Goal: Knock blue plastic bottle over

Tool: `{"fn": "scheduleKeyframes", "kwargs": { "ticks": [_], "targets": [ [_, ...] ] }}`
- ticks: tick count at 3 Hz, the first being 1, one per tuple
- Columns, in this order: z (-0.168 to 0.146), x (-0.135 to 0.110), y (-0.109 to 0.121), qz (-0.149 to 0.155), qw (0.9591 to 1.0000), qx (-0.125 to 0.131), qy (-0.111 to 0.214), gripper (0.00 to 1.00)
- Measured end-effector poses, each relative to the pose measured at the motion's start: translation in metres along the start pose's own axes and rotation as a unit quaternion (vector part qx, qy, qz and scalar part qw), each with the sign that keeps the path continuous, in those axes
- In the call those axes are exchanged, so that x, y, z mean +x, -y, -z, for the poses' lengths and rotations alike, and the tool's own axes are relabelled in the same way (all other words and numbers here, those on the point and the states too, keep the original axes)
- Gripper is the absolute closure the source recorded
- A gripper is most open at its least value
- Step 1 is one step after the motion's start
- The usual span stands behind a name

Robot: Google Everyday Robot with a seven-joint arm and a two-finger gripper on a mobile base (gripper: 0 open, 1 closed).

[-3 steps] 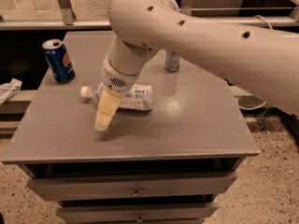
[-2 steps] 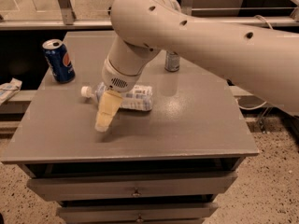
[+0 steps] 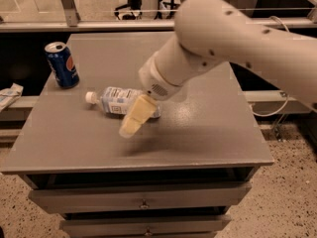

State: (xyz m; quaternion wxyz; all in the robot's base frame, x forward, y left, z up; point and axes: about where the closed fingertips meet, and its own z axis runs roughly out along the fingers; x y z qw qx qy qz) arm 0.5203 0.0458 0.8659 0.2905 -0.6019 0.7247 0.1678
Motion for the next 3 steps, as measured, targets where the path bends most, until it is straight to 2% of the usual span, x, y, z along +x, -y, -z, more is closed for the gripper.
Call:
{"fn": "scheduleKeyframes", "kwargs": {
  "ticks": [1, 2, 3],
  "targets": [
    [0.053, 0.028, 0.006, -0.030, 0.9965, 0.042, 0.065, 0.00],
    [0.094, 0.055, 0.011, -0.058, 0.9871, 0.079, 0.127, 0.00],
    [0.132, 0.075, 0.011, -0.067, 0.9783, 0.113, 0.160, 0.00]
  ]
}}
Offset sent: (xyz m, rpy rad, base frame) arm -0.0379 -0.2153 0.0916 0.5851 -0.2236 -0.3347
